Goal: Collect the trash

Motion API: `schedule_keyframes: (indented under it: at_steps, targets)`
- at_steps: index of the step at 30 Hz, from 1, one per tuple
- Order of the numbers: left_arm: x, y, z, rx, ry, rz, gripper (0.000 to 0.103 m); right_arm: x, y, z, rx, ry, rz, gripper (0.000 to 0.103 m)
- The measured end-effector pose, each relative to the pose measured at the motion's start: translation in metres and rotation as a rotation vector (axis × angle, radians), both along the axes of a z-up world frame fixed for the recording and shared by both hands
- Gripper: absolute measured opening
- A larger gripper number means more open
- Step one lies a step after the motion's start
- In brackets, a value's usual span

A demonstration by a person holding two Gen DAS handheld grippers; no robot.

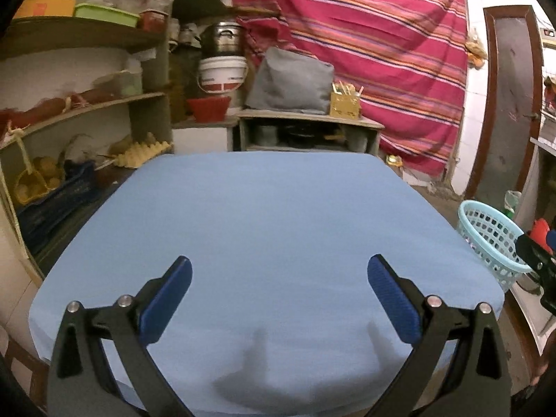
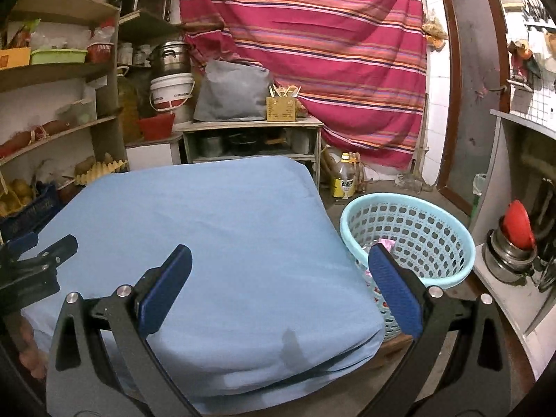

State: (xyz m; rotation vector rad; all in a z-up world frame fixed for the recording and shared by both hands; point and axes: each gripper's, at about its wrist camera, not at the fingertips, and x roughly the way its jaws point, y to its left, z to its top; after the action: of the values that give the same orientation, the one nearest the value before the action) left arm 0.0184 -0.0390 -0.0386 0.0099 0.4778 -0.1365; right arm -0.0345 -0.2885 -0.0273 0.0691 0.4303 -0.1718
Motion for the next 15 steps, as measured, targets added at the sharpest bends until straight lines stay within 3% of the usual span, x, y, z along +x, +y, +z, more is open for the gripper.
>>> schedule_keyframes:
  at_steps: [15]
  targets:
    - [-0.002, -0.013, -0.009, 0.05, -0.014, -0.005, 0.099, 0.003, 0.0, -0.015, 0.018, 0.024, 0.02, 0.099]
